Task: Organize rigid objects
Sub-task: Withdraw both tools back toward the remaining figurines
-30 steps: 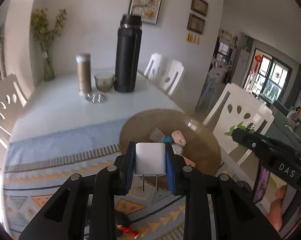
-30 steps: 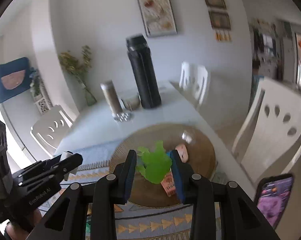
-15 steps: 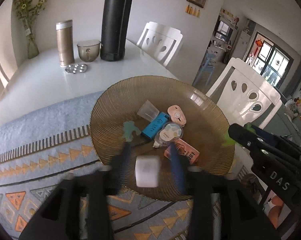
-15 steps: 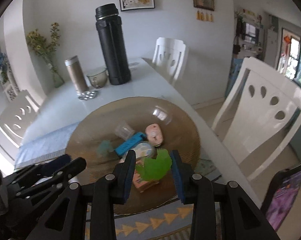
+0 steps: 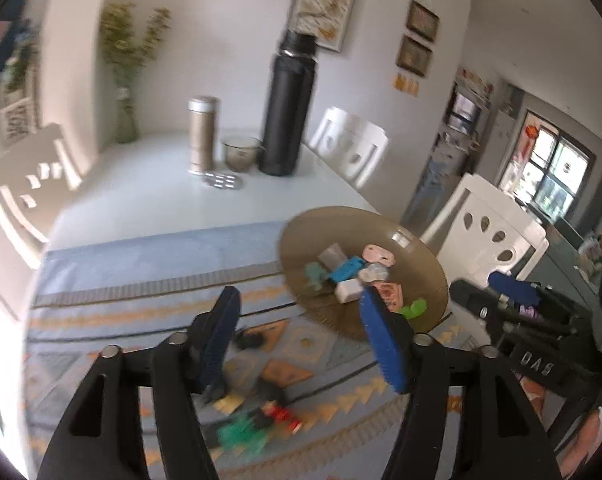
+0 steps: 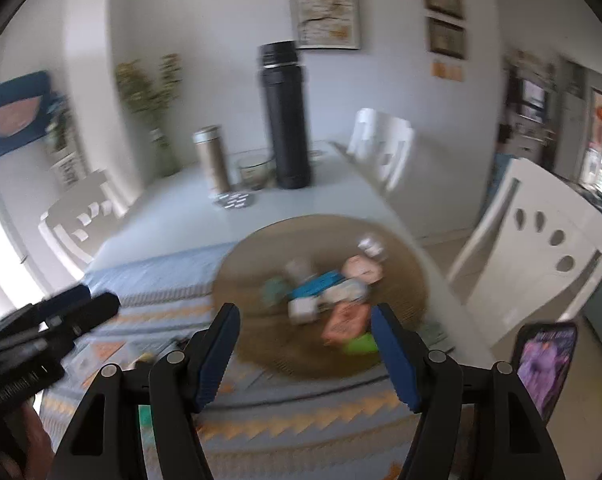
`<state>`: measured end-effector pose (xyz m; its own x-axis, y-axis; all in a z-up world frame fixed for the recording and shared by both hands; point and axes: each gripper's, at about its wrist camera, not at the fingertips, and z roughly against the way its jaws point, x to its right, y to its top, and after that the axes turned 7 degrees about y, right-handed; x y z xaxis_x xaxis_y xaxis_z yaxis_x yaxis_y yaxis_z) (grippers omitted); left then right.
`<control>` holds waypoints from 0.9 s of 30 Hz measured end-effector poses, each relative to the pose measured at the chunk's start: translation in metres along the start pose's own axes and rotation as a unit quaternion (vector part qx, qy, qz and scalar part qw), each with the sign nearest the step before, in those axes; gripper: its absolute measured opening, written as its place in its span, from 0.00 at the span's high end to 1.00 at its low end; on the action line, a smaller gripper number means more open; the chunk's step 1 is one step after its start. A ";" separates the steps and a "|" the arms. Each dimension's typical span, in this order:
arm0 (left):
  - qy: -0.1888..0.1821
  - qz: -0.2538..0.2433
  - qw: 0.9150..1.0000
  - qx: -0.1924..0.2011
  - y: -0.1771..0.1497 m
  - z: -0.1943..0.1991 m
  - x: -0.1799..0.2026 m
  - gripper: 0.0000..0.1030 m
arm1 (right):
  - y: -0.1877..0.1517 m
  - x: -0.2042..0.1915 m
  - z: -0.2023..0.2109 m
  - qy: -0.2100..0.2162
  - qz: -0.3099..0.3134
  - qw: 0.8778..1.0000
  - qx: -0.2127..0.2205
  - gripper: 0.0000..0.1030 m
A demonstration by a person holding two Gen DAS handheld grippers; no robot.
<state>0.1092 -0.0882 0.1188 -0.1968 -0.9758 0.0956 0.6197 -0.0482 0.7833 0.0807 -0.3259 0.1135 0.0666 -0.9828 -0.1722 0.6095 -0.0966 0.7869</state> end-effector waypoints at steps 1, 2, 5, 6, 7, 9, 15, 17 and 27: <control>0.010 0.006 1.000 0.001 -0.005 0.008 -0.007 0.33 | -0.011 -0.014 0.005 0.023 0.018 1.000 -0.003 0.35; 0.025 0.015 1.000 -0.004 -0.015 0.018 -0.016 0.30 | -0.023 -0.025 0.008 0.043 0.029 0.999 -0.005 0.34; 0.059 0.049 0.997 -0.020 -0.055 0.031 -0.045 0.29 | -0.063 -0.050 0.002 0.080 0.050 0.995 -0.020 0.31; 0.080 0.057 0.995 -0.022 -0.073 0.031 -0.055 0.29 | -0.084 -0.060 -0.006 0.085 0.060 0.994 -0.028 0.31; 0.100 0.058 0.993 -0.021 -0.087 0.029 -0.062 0.29 | -0.094 -0.064 -0.011 0.085 0.066 0.994 -0.031 0.31; 0.154 0.051 0.987 -0.017 -0.119 0.018 -0.076 0.29 | -0.120 -0.073 -0.027 0.077 0.088 0.993 -0.031 0.31; 0.164 0.077 0.983 -0.042 -0.158 -0.004 -0.100 0.29 | -0.154 -0.070 -0.044 0.065 0.099 0.992 -0.031 0.31; 0.164 0.083 0.983 -0.030 -0.156 -0.002 -0.101 0.29 | -0.151 -0.067 -0.043 0.065 0.093 0.993 -0.022 0.30; 0.158 0.069 0.984 -0.044 -0.163 -0.008 -0.097 0.29 | -0.148 -0.056 -0.041 0.064 0.061 0.996 -0.015 0.21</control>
<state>0.0334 0.0129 -0.0236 0.1307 -0.9914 -0.0088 0.6909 0.0847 0.7180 0.0191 -0.2500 -0.0175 0.2412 -0.9586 -0.1512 0.6136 0.0299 0.7891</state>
